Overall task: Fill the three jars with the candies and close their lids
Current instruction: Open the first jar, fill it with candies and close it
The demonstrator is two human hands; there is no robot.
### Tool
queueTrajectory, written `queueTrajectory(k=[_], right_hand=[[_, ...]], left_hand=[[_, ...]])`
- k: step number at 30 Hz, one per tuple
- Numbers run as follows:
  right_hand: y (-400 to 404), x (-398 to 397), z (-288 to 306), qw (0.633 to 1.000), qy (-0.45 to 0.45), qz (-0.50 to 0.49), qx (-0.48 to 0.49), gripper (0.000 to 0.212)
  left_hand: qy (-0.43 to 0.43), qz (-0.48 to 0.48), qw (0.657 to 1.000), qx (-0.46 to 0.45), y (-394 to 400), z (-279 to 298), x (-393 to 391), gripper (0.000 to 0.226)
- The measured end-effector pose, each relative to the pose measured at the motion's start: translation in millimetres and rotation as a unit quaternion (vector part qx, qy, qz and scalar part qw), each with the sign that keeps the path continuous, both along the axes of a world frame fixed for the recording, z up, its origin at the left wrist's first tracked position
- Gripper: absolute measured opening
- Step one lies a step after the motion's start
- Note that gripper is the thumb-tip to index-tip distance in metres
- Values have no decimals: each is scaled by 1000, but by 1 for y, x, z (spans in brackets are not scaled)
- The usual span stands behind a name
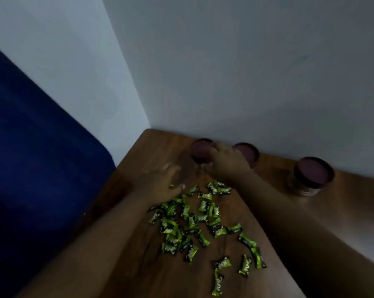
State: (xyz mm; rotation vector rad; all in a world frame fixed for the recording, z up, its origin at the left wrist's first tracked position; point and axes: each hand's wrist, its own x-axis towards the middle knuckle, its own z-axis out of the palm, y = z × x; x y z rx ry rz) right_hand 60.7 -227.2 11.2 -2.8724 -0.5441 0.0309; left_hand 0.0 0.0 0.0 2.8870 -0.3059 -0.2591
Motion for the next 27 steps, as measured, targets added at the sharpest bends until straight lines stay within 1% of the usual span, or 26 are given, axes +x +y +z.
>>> queueTrajectory(k=[2, 3, 5, 7, 9, 11, 13, 16, 17, 19, 20, 21, 22, 23, 24, 25, 26, 27], right_hand=[[13, 25, -6, 1000, -11, -2, 15, 65], [19, 39, -10, 1000, -1, -11, 25, 71], [32, 63, -18, 998, 45, -32, 28, 87], [44, 77, -37, 994, 96, -51, -10, 98], [53, 82, -46, 992, 97, -63, -50, 100], [64, 80, -49, 993, 76, -72, -47, 97], [81, 71, -48, 995, 73, -67, -1, 93], [111, 49, -40, 982, 103, -81, 139, 81], [123, 41, -38, 970, 123, -87, 191, 74], [143, 25, -37, 928, 197, -110, 296, 61], [148, 17, -36, 909, 236, -122, 322, 63], [151, 10, -35, 899, 270, -133, 317, 73], [152, 2, -34, 901, 298, -139, 283, 85], [152, -4, -33, 910, 312, -144, 232, 96], [154, -8, -32, 919, 316, -148, 184, 102], [156, -13, -31, 922, 321, -154, 156, 103], [158, -15, -29, 920, 325, -155, 155, 98], [159, -19, -27, 921, 317, -148, 174, 88]], left_hand=[[-1, 27, 1000, -14, 13, -4, 5, 74], [-1, 37, 999, -17, 20, -9, 8, 76], [1, 59, 998, -25, 37, -16, 14, 76], [0, 67, 997, -24, 49, -28, 20, 76], [3, 65, 997, -35, 59, -38, 28, 74], [4, 57, 997, -55, 67, -47, 38, 74], [-4, 41, 995, -89, 73, -53, 45, 83], [10, 27, 982, -186, 74, -53, 53, 111], [21, 31, 973, -230, 75, -52, 54, 116], [34, 47, 953, -299, 81, -54, 55, 119], [41, 48, 950, -305, 85, -55, 53, 119], [56, 38, 955, -290, 90, -55, 51, 120], [72, 21, 963, -260, 95, -56, 48, 123], [90, -4, 969, -230, 100, -56, 47, 127], [114, -37, 971, -208, 106, -55, 47, 130], [133, -65, 969, -197, 111, -55, 48, 128], [139, -84, 967, -194, 114, -54, 50, 123], [141, -97, 966, -196, 117, -53, 53, 116]])
